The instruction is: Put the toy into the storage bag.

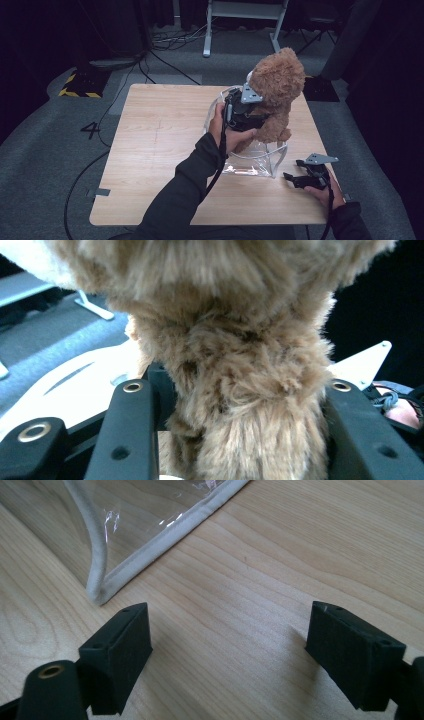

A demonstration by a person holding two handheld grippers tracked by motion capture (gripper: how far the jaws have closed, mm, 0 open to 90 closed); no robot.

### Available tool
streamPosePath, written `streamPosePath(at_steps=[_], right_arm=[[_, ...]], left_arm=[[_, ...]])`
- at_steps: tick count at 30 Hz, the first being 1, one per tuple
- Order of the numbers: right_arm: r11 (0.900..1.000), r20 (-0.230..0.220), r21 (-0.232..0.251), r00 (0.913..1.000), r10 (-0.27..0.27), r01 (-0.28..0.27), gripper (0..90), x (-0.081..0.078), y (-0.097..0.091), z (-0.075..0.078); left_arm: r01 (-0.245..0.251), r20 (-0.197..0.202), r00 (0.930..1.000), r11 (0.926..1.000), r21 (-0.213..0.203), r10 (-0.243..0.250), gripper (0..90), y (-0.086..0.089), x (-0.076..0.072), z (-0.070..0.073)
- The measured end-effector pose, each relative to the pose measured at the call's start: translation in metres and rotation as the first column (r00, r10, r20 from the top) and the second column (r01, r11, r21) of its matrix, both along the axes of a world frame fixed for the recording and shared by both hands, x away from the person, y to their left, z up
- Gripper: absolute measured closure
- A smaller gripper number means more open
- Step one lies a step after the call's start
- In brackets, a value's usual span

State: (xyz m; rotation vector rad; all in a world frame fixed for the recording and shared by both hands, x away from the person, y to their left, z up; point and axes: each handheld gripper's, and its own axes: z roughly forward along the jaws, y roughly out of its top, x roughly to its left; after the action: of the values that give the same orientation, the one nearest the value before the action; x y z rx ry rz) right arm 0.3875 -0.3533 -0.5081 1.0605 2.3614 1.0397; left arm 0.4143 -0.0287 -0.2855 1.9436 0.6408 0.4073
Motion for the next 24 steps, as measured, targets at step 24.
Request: streamPosePath(at_steps=[24], right_arm=[[1.0000,0.000,0.000,1.0000,0.000,0.000,17.8,0.000,0.000,0.000]], left_arm=[[0.055,-0.079,0.9960,0.9825,0.178,-0.042,52.0,-0.002,0.011,-0.018]])
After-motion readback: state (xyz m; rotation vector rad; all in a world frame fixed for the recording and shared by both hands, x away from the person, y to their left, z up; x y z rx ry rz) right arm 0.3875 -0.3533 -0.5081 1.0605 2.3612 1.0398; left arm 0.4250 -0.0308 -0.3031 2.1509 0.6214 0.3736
